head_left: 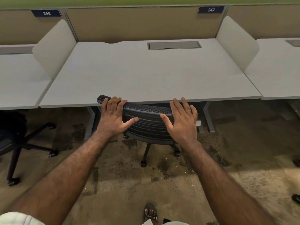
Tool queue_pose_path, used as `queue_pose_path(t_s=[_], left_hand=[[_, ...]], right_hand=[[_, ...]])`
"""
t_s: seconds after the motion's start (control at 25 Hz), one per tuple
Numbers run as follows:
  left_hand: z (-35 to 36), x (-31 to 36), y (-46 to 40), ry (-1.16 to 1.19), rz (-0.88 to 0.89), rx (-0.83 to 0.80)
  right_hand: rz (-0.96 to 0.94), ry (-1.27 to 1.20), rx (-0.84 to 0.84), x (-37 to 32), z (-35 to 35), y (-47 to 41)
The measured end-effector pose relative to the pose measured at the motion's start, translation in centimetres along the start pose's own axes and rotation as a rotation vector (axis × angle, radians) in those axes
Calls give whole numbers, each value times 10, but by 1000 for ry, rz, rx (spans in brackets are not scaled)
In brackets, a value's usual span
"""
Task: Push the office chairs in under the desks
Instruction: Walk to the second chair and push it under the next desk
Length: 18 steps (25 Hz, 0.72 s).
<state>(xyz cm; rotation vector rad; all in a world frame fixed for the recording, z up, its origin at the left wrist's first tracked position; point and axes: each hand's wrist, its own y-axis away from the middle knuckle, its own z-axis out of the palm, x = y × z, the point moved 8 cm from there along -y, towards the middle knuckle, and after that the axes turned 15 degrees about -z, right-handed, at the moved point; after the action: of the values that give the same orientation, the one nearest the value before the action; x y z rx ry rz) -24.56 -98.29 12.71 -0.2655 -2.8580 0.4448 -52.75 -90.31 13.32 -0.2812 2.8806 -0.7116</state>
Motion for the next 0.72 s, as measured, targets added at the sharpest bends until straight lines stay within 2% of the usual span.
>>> queue_pose_path(t_s=[0.24,0.44,0.72], left_hand=[[6,5,-4,13,12,6],[5,9,-2,43,16,10],[2,17,4,-35,7,-52]], right_hand=[[-5,25,-15,10,1,-9],[51,17,-98,11,5,-4],[152,-8,-221,6,5,12]])
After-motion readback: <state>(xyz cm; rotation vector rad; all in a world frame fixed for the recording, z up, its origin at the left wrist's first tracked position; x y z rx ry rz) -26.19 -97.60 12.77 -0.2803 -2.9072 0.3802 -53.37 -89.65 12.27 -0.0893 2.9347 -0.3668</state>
